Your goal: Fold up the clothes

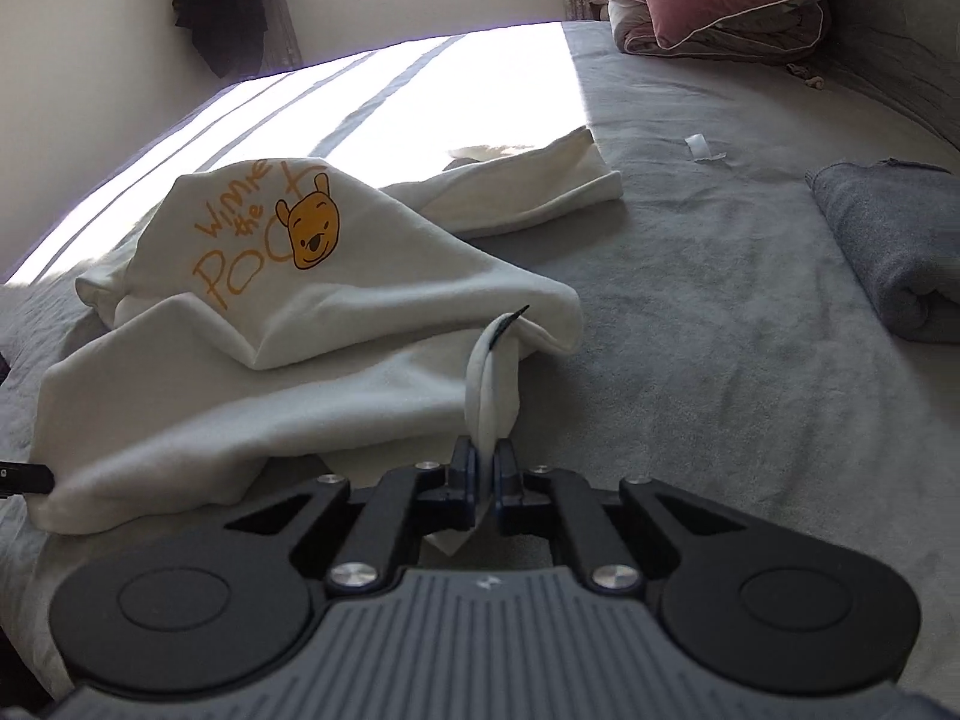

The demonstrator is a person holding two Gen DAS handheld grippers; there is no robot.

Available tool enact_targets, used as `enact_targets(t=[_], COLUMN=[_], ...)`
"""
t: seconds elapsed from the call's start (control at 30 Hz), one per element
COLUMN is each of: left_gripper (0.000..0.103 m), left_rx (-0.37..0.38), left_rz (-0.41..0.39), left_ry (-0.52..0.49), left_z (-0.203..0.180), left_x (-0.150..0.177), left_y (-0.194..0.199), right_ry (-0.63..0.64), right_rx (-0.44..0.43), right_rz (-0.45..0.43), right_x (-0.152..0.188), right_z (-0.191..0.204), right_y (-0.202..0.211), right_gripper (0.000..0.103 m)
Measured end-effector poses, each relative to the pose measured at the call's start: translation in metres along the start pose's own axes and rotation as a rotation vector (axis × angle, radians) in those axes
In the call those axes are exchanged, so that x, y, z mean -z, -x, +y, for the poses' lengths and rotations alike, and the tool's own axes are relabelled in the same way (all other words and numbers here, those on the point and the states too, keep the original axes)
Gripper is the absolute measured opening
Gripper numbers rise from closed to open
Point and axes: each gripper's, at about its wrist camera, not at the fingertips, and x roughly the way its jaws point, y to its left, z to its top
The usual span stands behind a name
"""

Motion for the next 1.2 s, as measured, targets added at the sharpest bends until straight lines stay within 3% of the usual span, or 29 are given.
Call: enact_targets(t=[0.23, 0.4, 0.57, 0.93, 1.07, 1.13, 1.2], left_gripper=[0.004, 0.004, 0.004, 0.004, 0.005, 0.010, 0.032], left_rx=[0.019, 0.010, -0.042, -0.181, -0.165, -0.144, -0.121], left_rz=[0.006, 0.037, 0.074, 0.164, 0.174, 0.174, 0.169], left_ry=[0.025, -0.006, -0.059, -0.105, -0.090, -0.087, -0.088], left_z=[-0.011, -0.023, -0.027, 0.001, 0.011, 0.011, 0.010], left_x=[0.006, 0.021, 0.036, 0.058, 0.060, 0.058, 0.055], left_y=[0.043, 0.063, 0.073, 0.039, 0.037, 0.041, 0.046], right_ry=[-0.130, -0.134, -0.090, -0.010, -0.009, -0.006, -0.002], right_rx=[-0.142, -0.215, -0.206, -0.160, -0.161, -0.166, -0.170], right_rz=[0.040, 0.067, 0.123, 0.249, 0.272, 0.277, 0.277], right_x=[-0.009, -0.002, 0.018, 0.062, 0.068, 0.067, 0.062], right_z=[-0.020, -0.013, -0.005, 0.005, 0.002, 0.000, -0.001], right_y=[0.052, 0.083, 0.078, 0.054, 0.048, 0.047, 0.049], right_gripper=[0.005, 0.005, 0.005, 0.005, 0.006, 0.008, 0.018])
